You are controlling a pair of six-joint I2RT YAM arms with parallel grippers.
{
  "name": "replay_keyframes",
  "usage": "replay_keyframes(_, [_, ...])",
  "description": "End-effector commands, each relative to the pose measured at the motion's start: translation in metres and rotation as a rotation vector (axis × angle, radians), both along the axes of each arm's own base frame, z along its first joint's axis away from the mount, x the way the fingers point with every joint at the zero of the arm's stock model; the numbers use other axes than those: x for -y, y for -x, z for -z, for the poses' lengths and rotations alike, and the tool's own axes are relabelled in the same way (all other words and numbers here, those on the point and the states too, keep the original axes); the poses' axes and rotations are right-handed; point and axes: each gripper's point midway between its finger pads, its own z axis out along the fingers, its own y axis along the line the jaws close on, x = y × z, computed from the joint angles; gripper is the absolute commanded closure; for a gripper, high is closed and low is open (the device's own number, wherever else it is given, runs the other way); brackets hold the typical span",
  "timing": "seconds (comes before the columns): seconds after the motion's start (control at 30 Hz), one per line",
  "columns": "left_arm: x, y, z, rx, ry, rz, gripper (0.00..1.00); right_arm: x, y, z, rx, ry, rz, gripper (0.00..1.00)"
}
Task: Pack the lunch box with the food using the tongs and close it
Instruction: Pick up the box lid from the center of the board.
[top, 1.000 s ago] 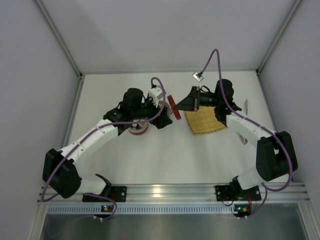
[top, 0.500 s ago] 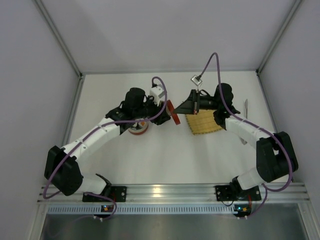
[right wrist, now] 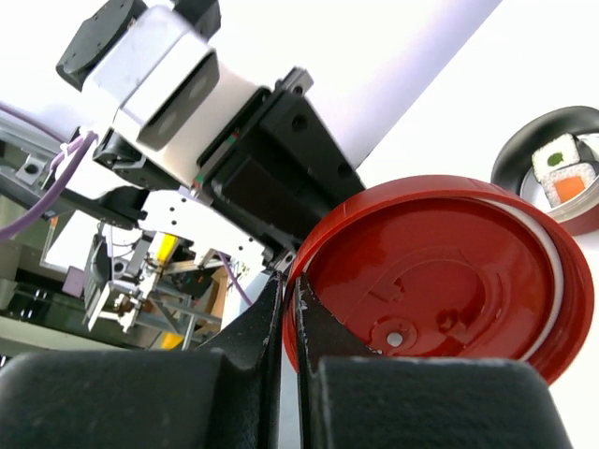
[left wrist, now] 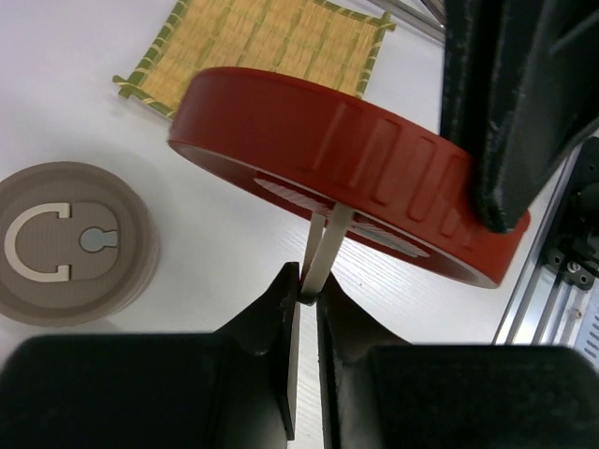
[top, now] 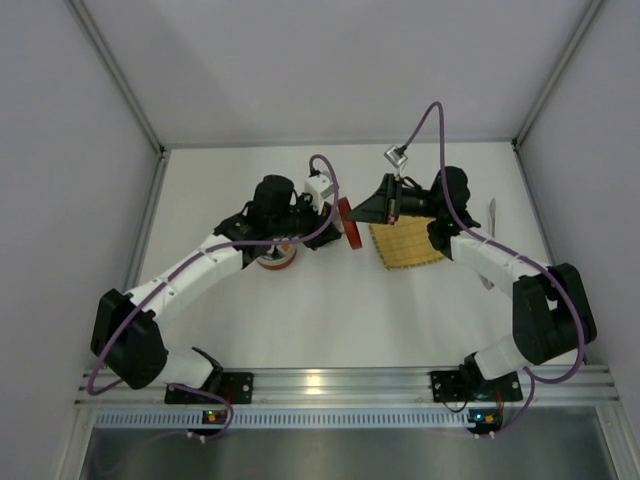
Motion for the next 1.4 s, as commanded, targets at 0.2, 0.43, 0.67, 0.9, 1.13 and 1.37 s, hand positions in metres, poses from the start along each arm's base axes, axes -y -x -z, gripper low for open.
replay_keyframes(0.2, [0.016, 0.012, -0.046, 0.048, 0.135, 0.09, 1.0, -0.005, 0.01, -0.006, 0.081, -0.016, -0.057, 1.0])
replay_keyframes(0.43, [0.014, 0.002, -0.048, 0.057, 0.121, 0.042, 0.94, -0.005, 0.009, -0.004, 0.068, -0.014, -0.055, 1.0])
replay_keyframes(0.67, [0.021, -0.004, -0.06, 0.069, 0.145, 0.052, 0.91, -0.007, 0.011, 0.0, 0.055, -0.01, -0.063, 1.0])
replay_keyframes(0.9, [0.026, 0.004, -0.063, 0.049, 0.171, 0.094, 0.88, -0.007, 0.011, 0.004, 0.051, -0.004, -0.064, 1.0])
replay_keyframes(1.13, [0.027, 0.004, -0.066, 0.052, 0.177, 0.103, 0.83, -0.008, 0.014, 0.005, 0.047, -0.002, -0.073, 1.0])
replay_keyframes(1.37, [0.027, 0.001, -0.063, 0.056, 0.171, 0.094, 0.79, -0.009, 0.016, 0.005, 0.044, 0.001, -0.079, 1.0])
